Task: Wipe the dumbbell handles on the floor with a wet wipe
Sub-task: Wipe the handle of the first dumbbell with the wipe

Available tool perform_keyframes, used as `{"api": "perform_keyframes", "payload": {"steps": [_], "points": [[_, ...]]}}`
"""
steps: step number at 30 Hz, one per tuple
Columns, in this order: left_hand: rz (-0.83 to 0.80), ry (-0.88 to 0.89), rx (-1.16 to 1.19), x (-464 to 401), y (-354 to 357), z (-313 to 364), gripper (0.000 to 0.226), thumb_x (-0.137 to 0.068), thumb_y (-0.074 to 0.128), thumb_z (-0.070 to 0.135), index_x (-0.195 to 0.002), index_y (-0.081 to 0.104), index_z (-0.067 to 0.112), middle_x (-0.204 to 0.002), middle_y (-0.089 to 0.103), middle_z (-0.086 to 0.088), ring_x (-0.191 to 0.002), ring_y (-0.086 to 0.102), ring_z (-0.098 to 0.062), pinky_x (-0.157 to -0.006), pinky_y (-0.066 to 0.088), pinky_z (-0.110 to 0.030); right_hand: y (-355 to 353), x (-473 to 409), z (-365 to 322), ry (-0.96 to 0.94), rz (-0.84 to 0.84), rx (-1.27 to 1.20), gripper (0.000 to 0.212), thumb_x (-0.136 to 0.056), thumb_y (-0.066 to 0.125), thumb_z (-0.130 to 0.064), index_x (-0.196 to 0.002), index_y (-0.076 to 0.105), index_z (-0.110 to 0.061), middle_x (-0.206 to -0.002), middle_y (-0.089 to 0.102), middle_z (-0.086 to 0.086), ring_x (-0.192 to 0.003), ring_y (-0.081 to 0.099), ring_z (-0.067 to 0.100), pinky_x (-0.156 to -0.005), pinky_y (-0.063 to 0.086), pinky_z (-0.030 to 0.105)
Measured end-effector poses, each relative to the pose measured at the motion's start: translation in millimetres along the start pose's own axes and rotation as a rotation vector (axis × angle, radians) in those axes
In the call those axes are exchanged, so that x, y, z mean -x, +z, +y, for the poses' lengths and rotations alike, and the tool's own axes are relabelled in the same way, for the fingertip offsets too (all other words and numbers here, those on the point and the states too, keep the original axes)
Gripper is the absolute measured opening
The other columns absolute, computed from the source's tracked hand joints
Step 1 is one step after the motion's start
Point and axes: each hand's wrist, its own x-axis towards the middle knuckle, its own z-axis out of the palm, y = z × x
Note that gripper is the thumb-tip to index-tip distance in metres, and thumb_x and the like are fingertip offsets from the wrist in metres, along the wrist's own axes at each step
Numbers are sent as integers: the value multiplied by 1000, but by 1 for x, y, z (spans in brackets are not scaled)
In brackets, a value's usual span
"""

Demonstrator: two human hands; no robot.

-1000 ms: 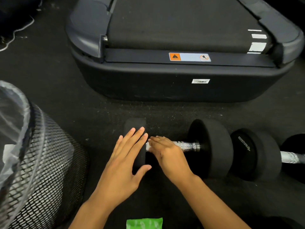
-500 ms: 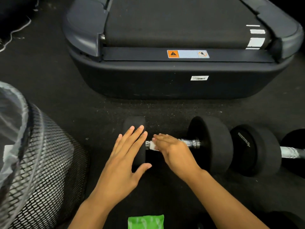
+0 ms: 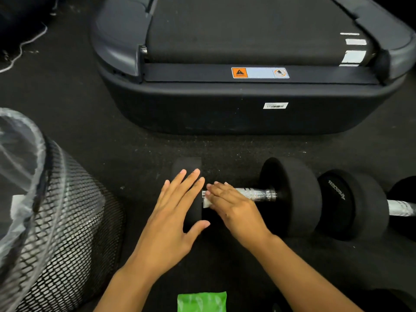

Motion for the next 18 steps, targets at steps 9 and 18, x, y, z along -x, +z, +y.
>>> {"api": "perform_keyframes", "payload": {"steps": [9, 18], "points": [[3, 0, 12, 0, 1, -2, 78, -78, 61, 41, -145, 23, 25, -154, 18, 13, -142, 9, -8, -114, 3, -35, 1, 3, -1, -26, 4, 65, 38, -76, 73, -3, -113, 65, -3, -120, 62, 13, -115, 57, 27, -101, 41, 40], [-27, 6, -5, 0, -1, -3, 78, -80, 58, 43, -146, 20, 27, -154, 16, 13, -143, 6, -8, -114, 1, -34, -1, 8, 0, -45, -3, 60, 35, -81, 63, -6, -116, 64, -4, -124, 60, 11, -119, 53, 25, -102, 41, 39]]}}
